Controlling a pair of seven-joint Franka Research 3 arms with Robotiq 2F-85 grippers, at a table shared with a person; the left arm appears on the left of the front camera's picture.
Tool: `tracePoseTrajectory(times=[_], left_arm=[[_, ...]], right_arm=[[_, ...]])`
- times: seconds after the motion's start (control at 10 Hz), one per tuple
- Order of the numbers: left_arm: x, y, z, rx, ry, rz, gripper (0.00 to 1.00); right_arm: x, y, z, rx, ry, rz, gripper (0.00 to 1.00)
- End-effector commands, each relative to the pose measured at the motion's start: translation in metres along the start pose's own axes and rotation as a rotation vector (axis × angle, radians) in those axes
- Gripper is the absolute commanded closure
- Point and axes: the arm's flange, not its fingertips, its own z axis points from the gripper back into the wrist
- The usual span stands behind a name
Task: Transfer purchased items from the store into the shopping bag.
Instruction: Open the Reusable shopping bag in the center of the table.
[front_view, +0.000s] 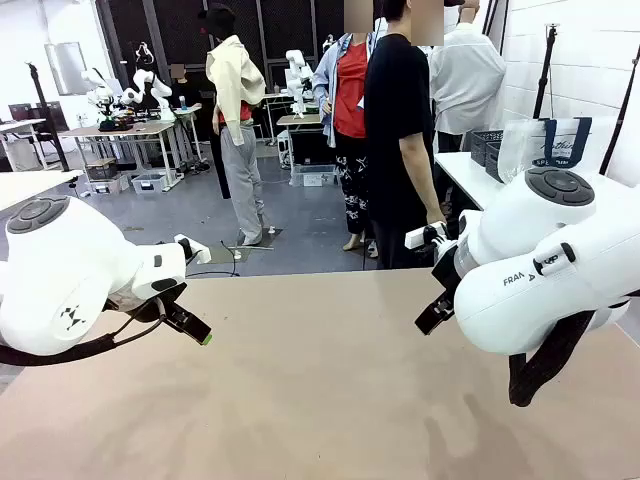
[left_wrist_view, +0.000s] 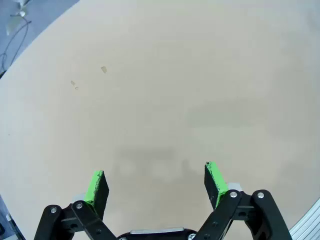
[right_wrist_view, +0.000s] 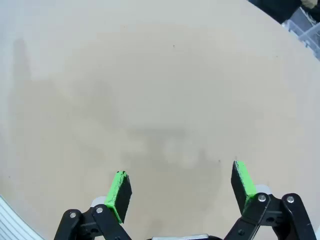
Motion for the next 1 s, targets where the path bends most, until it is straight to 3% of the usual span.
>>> tracePoseTrajectory(times=[0.0, 0.9], left_arm=[[0.0, 0.0, 0.0, 0.0, 0.0, 0.0, 0.0], [0.0, 0.0, 0.0, 0.0, 0.0, 0.0, 0.0]], right_arm=[[0.0, 0.0, 0.0, 0.0, 0.0, 0.0, 0.0], [0.0, 0.0, 0.0, 0.0, 0.0, 0.0, 0.0]])
